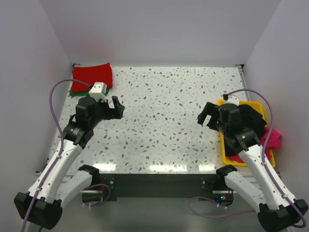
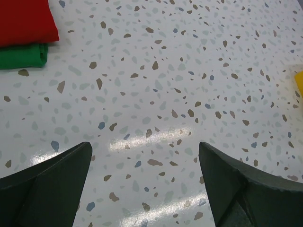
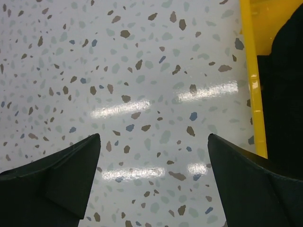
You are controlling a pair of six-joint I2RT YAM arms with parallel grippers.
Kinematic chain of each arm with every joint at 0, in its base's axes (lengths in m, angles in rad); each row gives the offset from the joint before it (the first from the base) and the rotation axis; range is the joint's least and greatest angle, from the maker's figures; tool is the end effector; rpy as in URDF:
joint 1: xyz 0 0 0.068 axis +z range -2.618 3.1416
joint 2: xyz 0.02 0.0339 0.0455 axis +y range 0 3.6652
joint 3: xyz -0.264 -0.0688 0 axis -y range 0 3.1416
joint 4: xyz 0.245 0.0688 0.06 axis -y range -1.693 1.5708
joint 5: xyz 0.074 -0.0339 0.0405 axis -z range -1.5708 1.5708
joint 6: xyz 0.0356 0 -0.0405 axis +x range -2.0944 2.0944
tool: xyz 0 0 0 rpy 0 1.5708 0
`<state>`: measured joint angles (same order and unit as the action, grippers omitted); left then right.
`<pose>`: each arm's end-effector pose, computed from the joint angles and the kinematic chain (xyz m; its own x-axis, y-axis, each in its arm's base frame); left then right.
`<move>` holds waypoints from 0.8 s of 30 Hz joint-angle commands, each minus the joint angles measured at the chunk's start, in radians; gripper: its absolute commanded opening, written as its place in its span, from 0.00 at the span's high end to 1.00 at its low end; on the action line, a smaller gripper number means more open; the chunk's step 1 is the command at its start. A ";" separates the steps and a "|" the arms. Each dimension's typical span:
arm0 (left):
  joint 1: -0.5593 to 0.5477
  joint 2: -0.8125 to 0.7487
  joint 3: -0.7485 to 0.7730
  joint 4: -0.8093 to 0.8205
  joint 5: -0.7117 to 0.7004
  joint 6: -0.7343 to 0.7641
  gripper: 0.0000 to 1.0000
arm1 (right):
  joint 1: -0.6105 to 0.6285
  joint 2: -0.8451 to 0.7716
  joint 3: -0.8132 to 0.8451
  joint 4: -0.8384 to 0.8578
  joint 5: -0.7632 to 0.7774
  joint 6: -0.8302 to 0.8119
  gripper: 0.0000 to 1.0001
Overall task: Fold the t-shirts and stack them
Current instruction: Grab the tshirt from the pile
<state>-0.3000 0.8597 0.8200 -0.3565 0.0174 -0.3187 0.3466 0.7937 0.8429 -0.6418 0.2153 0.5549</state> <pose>0.1871 -0.0585 0.3215 -0.4475 -0.1895 -0.8740 0.1796 0.9383 -0.2954 0.1595 0.0495 0.3129 -0.5335 0.3545 -0.7679 0.1364 0.9321 0.3356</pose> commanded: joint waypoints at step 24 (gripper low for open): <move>0.010 -0.017 0.002 0.019 0.012 0.009 0.00 | -0.302 0.504 0.406 -0.292 0.708 0.203 0.04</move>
<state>-0.2985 0.8574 0.8200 -0.3576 0.0185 -0.3187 0.1051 1.2930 1.2423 -0.9142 0.8474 0.6830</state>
